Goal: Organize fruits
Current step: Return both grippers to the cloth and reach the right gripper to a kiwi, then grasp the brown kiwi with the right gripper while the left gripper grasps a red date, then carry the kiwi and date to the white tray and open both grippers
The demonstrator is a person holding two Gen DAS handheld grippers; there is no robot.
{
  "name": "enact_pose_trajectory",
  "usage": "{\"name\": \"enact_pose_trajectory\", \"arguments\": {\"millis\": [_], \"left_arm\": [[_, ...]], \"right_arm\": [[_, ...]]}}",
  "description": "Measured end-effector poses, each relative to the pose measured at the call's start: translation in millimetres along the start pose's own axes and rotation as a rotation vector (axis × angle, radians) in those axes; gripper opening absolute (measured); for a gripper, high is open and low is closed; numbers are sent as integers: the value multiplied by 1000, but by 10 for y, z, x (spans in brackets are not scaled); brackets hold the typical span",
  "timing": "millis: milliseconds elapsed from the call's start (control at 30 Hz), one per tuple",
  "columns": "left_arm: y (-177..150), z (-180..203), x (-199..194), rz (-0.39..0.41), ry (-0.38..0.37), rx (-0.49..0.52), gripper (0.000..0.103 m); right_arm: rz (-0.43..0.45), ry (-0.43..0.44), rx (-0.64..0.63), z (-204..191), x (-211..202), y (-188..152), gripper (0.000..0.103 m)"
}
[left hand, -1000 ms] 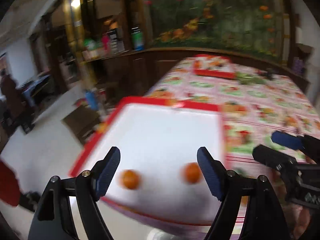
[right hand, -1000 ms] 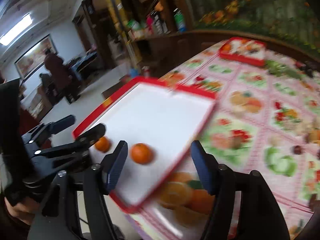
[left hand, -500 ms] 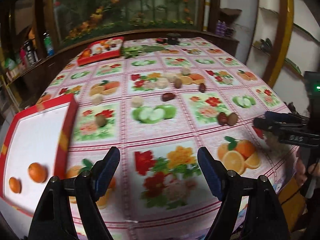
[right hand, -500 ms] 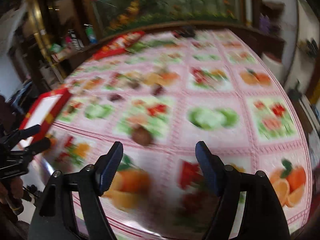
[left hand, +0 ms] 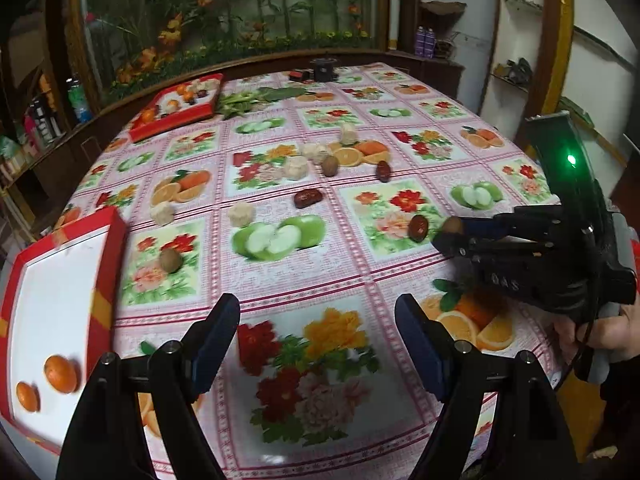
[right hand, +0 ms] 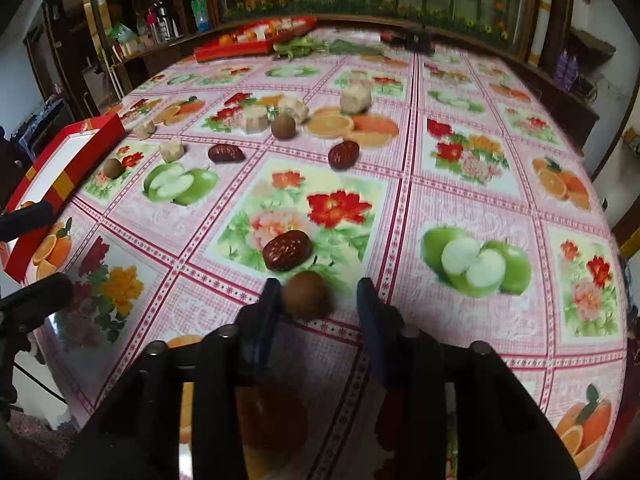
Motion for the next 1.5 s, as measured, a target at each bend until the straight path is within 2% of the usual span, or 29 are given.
{"name": "enact_pose_trajectory", "arguments": {"millis": [67,233,367,433,533,667,800,967,1133,1300,1500], "left_arm": [[82,105,64,-1,-31,28,80],[333,430,356,-10,-93,117,80],[438,649,688,-70,-91,173,78],[475,671,827,-92,-100,158,56],[486,688,976,-127,-101,143,43],[476,720,1012,-125,-113,146,38],[488,704,1019,-114,-126,130,17],[441,611,949,-98,-124,81,17],[351,386,697,-44,-99,29,17],[199,21,400,-8,-30,-27,17],[-13,-654,-68,66,117,-137,17]], "right_arm": [[0,4,21,66,3,15,27],[4,17,110,328,-29,-16,26],[10,32,149,477,-103,-99,26],[13,38,160,523,-123,-121,26],[16,47,172,586,-147,-152,26],[18,63,185,628,-150,-168,26],[22,58,185,618,-148,-165,26],[33,68,197,588,-146,-161,27],[44,101,176,414,-162,-130,27],[63,155,149,136,-166,-26,27],[76,216,59,-453,-129,194,27]]}}
Point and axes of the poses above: each gripper's, at about its wrist camera, not at the fingertips, and x roughly the way its jaws point, z to its right, y to its top, the point moved 1 cm from there along x, roughly the way its jaws point, and after that the axes turned 3 degrees about -x, right-handed, at the moved point
